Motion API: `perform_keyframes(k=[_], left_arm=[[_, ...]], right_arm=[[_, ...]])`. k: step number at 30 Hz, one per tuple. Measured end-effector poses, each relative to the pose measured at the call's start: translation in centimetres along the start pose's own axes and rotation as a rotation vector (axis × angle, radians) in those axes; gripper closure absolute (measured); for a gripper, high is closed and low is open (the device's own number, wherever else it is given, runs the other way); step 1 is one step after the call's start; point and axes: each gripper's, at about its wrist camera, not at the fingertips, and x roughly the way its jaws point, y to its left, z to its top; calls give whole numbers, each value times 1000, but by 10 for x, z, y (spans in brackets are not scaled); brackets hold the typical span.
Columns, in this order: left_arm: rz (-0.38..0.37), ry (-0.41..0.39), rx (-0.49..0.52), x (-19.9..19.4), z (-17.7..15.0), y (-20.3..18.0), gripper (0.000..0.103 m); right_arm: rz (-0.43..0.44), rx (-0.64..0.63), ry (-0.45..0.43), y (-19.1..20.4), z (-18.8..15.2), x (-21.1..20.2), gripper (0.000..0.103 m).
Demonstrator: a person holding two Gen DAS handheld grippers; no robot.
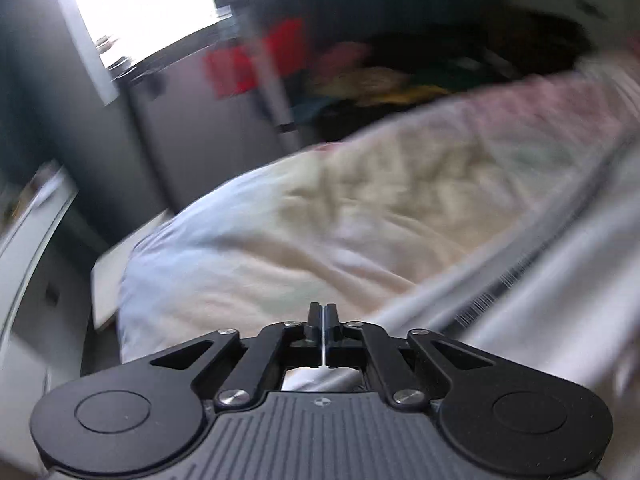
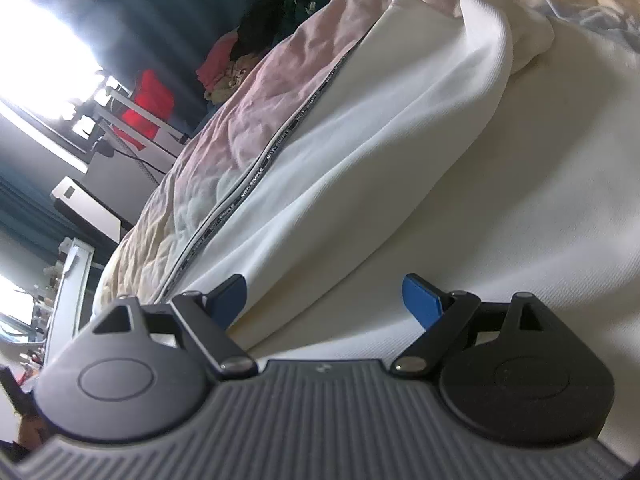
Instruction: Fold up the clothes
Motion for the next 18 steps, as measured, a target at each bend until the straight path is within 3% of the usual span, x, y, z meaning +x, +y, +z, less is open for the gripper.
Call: perform_keyframes(k=[3,4,7,10,14,15,17,18], left_arm=[[-68,18,107,-8,-3,-10,72],[-71,27,134,-10,-4,-13,55],[-112,86,200,-8,-5,-19,46],[-146,132,310,0,-10,-31,44],[-83,153,336,26,-15,-42,41],[-83,148,308,31,-15,-41,42],[-77,135,277,37,-17,-41,61],[-71,126,281,39,-20,-43,63]], right_arm=[[-2,2,4,-1,-1,1,17],[-3,3,5,-2,-2,1,17],[-5,5,10,-3,-3,2,17],[-8,7,14,-4,-4,3,17],[-19,-1,15,-4,-6,6,17],[-24,-6,15,-4,-7,7,17],[-29,-16,13,-3,-8,7,17],[-30,-19,12,-2,-8,7,17]])
